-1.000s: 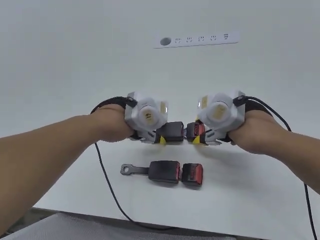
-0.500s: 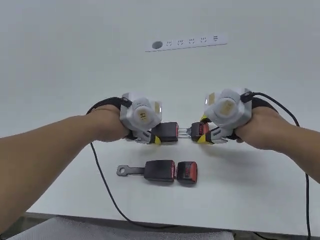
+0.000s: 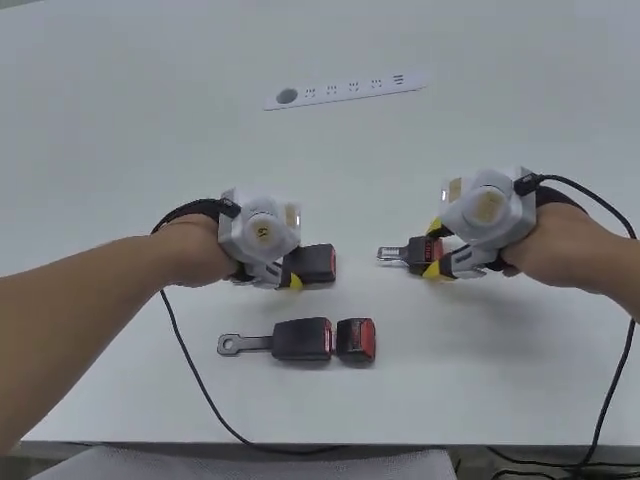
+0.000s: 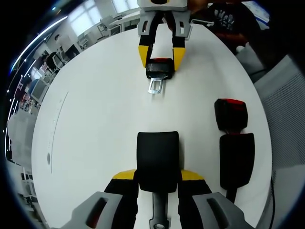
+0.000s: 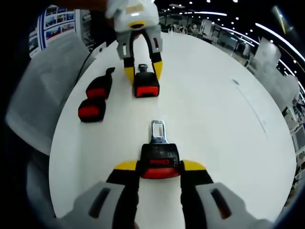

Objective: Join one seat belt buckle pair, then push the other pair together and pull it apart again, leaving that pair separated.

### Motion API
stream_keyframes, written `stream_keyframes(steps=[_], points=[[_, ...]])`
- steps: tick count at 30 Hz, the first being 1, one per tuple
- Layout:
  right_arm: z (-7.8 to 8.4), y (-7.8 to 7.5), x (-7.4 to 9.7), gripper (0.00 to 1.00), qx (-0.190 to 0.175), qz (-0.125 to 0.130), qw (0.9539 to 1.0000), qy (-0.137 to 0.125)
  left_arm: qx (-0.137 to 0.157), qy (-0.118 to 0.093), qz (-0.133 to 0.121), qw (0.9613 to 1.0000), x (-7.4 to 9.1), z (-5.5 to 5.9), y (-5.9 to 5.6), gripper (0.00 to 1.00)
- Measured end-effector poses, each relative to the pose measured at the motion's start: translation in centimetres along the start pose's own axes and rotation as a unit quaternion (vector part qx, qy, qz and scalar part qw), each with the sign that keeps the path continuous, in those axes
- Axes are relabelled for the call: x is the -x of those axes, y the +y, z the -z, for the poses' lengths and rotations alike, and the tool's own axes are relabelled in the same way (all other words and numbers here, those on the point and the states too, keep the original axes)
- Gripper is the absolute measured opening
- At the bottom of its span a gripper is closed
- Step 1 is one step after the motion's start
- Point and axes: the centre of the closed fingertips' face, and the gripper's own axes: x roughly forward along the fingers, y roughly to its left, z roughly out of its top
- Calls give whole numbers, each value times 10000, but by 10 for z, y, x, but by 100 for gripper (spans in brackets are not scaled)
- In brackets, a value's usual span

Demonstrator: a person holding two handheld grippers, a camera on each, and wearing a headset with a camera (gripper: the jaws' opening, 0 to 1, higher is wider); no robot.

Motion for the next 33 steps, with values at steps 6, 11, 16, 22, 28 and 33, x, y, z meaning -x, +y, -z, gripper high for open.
stream_keyframes(steps=[6, 11, 16, 22, 28, 33], points=[[13, -3, 7, 34, 177, 232, 9993, 244, -114, 105, -60, 9999, 0, -1, -2, 32], [15, -1, 6, 36, 199, 372, 9987, 297, -68, 204, -98, 9997, 0, -1, -1, 32], [18, -5, 6, 36, -54, 501, 9985, 215, 123, 238, -256, 9993, 2, 1, 0, 32], [23, -18, 9, 46, -635, 1018, 9927, -147, 465, 227, -554, 9971, 4, 4, 0, 32], [30, -17, 19, 54, -922, 1220, 9880, -235, 667, 206, -861, 9938, 10, 5, 1, 42], [19, -6, 36, 59, -1355, 1344, 9796, -633, 1058, -273, -1329, 9851, 37, -3, 1, 49]])
